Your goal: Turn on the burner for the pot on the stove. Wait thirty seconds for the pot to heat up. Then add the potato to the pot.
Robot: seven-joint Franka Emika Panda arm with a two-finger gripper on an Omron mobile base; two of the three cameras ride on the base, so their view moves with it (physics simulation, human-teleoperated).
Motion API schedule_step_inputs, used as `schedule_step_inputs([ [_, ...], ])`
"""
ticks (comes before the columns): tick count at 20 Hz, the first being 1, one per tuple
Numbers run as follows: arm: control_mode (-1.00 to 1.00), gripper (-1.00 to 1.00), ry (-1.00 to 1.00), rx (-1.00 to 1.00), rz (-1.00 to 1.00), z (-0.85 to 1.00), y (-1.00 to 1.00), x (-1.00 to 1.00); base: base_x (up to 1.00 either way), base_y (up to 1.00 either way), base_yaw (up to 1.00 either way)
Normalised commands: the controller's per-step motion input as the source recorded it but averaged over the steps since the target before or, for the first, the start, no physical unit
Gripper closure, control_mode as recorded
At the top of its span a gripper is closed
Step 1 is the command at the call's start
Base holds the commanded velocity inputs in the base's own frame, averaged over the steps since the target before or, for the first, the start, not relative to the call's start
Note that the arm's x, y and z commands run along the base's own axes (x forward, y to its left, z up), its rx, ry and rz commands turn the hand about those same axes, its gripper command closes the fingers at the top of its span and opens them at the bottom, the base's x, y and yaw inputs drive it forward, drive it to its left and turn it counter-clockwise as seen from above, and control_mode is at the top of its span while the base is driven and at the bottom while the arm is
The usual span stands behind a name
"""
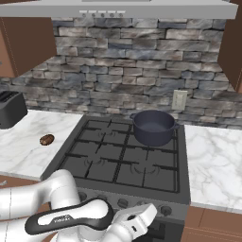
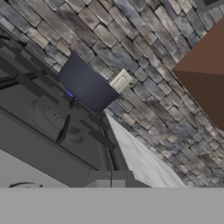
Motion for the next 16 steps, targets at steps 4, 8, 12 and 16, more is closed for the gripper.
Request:
schedule_step_inputs([
  [4,-1.0,1.0,0.0,0.0,0.0,0.0,0.0,0.0,0.0,0.0,0.0],
  [8,-1.0,1.0,0.0,0.0,0.0,0.0,0.0,0.0,0.0,0.0,0.0],
  [12,-1.0,1.0,0.0,0.0,0.0,0.0,0.0,0.0,0.0,0.0,0.0],
  [16,-1.0,1.0,0.0,0.0,0.0,0.17,0.0,0.0,0.0,0.0,0.0],
])
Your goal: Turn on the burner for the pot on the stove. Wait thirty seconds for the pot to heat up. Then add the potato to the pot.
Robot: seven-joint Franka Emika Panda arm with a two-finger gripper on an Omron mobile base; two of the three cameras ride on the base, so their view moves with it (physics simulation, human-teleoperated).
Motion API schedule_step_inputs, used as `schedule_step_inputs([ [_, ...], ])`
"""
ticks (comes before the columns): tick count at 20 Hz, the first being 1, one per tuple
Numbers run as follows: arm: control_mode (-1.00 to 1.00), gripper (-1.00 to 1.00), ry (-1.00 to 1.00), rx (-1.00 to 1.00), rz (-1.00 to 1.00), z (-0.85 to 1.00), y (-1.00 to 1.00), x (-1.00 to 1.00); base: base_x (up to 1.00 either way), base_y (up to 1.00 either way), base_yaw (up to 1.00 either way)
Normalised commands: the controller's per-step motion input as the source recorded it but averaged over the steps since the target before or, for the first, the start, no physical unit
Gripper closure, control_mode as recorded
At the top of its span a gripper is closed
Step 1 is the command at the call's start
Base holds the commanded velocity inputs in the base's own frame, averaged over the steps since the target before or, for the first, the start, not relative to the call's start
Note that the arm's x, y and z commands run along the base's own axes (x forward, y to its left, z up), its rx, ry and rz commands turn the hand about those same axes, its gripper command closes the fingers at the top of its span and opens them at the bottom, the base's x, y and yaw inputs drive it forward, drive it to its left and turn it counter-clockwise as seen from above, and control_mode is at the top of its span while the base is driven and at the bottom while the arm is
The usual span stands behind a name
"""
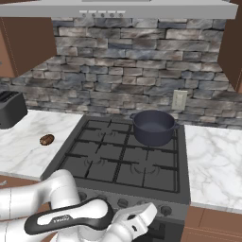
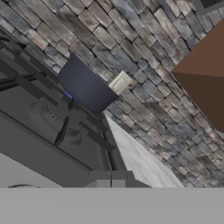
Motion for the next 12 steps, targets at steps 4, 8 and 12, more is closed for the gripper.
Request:
schedule_step_inputs([
  [4,-1.0,1.0,-0.01,-0.06,0.0,0.96,0.0,-0.18,0.0,0.0,0.0],
  [8,-1.0,1.0,0.03,-0.05,0.0,1.0,0.0,-0.11,0.0,0.0,0.0],
  [12,-1.0,1.0,0.15,-0.03,0.0,0.98,0.01,-0.01,0.0,0.0,0.0],
])
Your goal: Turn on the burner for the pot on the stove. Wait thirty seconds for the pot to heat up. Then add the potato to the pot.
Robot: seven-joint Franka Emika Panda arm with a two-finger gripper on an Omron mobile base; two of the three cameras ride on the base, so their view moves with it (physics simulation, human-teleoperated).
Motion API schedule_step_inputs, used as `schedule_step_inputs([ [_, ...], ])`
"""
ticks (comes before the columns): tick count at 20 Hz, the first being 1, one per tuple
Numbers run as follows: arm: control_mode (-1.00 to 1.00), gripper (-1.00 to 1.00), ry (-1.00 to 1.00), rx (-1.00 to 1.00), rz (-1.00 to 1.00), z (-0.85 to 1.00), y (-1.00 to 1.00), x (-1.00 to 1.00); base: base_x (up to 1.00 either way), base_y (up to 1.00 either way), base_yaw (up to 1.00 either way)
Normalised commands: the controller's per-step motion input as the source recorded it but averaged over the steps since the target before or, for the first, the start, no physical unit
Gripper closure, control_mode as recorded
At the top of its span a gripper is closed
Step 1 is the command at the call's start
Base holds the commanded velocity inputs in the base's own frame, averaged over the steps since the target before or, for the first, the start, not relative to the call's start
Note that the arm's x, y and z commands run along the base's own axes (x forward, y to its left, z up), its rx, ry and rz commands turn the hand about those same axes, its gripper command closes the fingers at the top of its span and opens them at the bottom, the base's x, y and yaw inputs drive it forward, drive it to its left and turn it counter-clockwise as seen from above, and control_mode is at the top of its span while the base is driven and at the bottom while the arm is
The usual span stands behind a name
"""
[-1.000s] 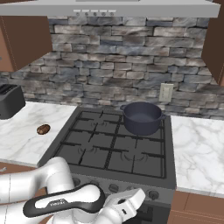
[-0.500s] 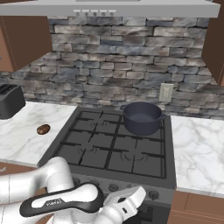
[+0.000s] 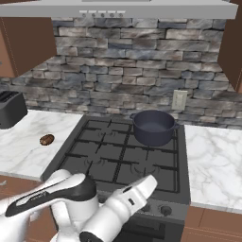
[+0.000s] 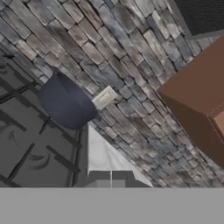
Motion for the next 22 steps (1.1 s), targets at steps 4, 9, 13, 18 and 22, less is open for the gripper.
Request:
schedule_step_inputs([
  [4,-1.0,1.0,0.21,0.02,0.0,0.98,0.06,-0.04,0.0,0.0,0.0],
  [9,-1.0,1.0,0.21,0.18,-0.03,0.62,0.12,-0.19,0.0,0.0,0.0],
  [13,-1.0,1.0,-0.03,0.33,-0.05,0.08,0.08,-0.58,0.0,0.0,0.0],
  [18,-1.0,1.0,-0.08,0.33,-0.02,-0.02,0.3,-0.53,0.0,0.0,0.0],
  [22,-1.0,1.0,0.07,0.4,0.0,0.28,0.49,-0.08,0.0,0.0,0.0],
])
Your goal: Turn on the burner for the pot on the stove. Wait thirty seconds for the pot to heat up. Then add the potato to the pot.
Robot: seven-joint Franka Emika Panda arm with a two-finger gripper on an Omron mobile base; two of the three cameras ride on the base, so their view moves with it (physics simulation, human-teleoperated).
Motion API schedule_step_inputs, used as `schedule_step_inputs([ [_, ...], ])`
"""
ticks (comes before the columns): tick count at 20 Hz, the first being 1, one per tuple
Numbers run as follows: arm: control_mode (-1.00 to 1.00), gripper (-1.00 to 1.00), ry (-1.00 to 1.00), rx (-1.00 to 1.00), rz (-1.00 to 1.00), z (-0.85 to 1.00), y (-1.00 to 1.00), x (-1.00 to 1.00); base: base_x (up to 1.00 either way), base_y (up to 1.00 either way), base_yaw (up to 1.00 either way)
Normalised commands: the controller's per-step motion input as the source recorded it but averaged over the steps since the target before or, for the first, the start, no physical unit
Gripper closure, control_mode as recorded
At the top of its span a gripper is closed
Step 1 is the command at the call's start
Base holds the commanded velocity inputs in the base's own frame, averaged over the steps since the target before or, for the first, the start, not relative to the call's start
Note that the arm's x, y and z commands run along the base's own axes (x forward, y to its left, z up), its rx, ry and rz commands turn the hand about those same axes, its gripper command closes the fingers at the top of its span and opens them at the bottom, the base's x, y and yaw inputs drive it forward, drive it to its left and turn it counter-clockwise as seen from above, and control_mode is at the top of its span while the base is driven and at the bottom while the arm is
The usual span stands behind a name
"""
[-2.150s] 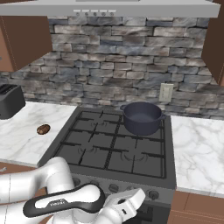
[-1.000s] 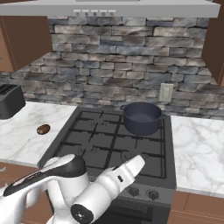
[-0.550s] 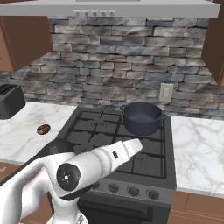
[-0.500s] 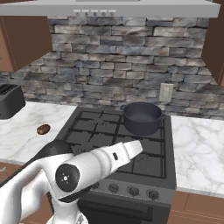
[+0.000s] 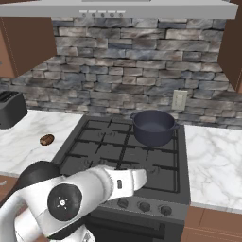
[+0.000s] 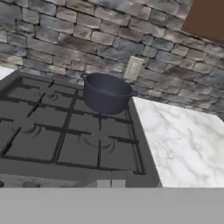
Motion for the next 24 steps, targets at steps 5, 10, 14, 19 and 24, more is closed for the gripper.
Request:
schedule_step_inputs([
  [5,-1.0,1.0,0.24,0.35,0.0,0.29,0.5,0.0,0.0,0.0,0.0],
  [10,-1.0,1.0,0.17,0.31,0.0,-0.02,0.34,0.0,0.0,0.0,0.0],
  [14,-1.0,1.0,0.2,0.21,0.0,-0.26,0.43,0.0,0.0,0.0,0.0],
  [19,-1.0,1.0,0.16,0.1,0.0,-0.16,0.52,0.0,0.0,0.0,0.0],
  [24,-1.0,1.0,0.0,0.0,0.0,-0.03,0.58,-0.01,0.0,0.0,0.0],
])
